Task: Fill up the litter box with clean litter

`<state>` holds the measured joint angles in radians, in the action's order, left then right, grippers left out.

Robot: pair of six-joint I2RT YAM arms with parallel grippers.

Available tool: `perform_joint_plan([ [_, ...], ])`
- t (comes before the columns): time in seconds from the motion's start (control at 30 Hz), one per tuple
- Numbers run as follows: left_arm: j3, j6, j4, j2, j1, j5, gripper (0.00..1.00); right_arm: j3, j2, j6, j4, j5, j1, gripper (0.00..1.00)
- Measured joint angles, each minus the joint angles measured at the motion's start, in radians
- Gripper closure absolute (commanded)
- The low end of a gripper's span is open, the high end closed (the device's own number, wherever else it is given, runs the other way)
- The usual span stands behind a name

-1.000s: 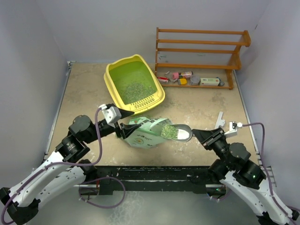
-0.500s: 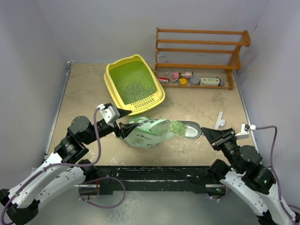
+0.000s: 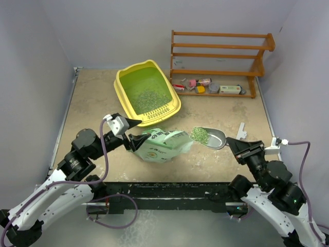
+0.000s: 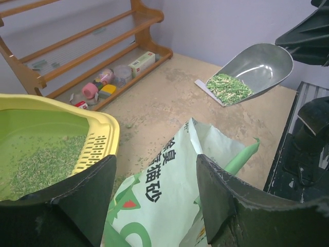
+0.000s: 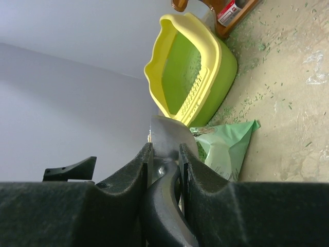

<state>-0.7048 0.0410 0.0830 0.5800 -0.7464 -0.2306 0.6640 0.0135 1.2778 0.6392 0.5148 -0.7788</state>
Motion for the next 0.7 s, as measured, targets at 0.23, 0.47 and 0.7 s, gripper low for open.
perform_joint_plan([
  [0.23,0.000,0.000,0.012,0.003,0.000,0.009,0.33,0.053,0.074,-0.008,-0.026,0.027,0.000,1.00],
  [0.47,0.000,0.000,0.013,-0.003,0.000,0.029,0.32,0.136,0.237,-0.041,-0.104,0.045,0.000,1.00],
  [0.7,0.000,0.000,0.013,-0.001,0.013,0.030,0.32,0.203,0.361,-0.076,-0.184,0.045,0.000,1.00],
])
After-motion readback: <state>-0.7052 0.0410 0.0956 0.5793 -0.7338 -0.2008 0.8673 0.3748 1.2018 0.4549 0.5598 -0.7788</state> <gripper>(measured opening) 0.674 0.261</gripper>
